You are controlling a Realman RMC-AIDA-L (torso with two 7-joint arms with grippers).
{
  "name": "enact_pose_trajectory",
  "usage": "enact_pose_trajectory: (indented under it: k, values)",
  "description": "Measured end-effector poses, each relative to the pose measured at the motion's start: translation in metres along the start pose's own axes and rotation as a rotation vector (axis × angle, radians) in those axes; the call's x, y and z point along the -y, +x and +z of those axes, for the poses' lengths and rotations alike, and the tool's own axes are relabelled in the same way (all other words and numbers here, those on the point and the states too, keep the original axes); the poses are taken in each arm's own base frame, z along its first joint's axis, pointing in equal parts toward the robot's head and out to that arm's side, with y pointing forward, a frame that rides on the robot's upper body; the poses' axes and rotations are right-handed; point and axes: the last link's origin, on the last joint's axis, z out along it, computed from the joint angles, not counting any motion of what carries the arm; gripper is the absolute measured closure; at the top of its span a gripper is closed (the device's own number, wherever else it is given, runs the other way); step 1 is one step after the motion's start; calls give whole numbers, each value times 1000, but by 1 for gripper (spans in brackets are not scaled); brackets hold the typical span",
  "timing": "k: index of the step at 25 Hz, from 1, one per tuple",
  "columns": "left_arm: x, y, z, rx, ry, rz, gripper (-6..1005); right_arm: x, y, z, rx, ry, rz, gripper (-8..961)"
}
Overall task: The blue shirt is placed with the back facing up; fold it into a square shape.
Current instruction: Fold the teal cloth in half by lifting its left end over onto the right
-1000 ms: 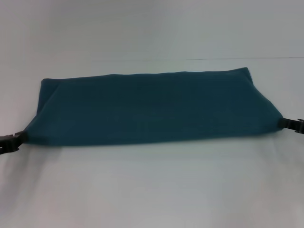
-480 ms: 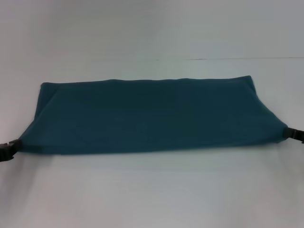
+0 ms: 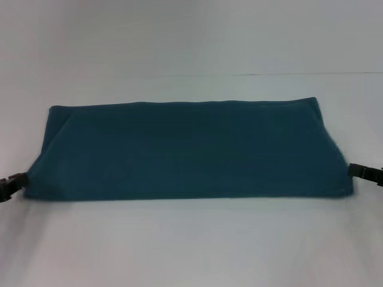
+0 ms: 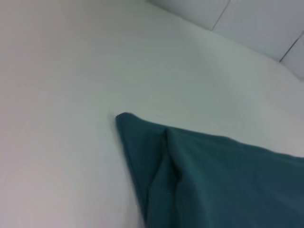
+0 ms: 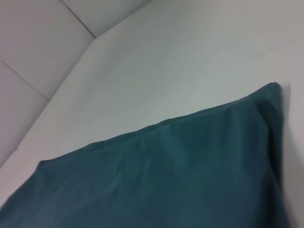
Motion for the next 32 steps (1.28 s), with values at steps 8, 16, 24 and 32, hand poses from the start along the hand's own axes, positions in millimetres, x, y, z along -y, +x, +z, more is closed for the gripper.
enact_pose_trajectory:
  k: [8, 16, 24, 32]
  values:
    - [9, 3, -12, -45, 32, -60, 809, 1, -11, -6, 33, -7, -5, 713]
    - [1, -4, -14, 51, -23, -186, 466, -15, -36, -3, 54, -100, -50, 532]
    - [-3, -12, -12, 89, -36, -269, 175, -28, -53, 8, 23, -141, -112, 84]
    - [-9, -16, -1, 117, -51, -308, 129, -30, -61, 8, 30, -150, -133, 32]
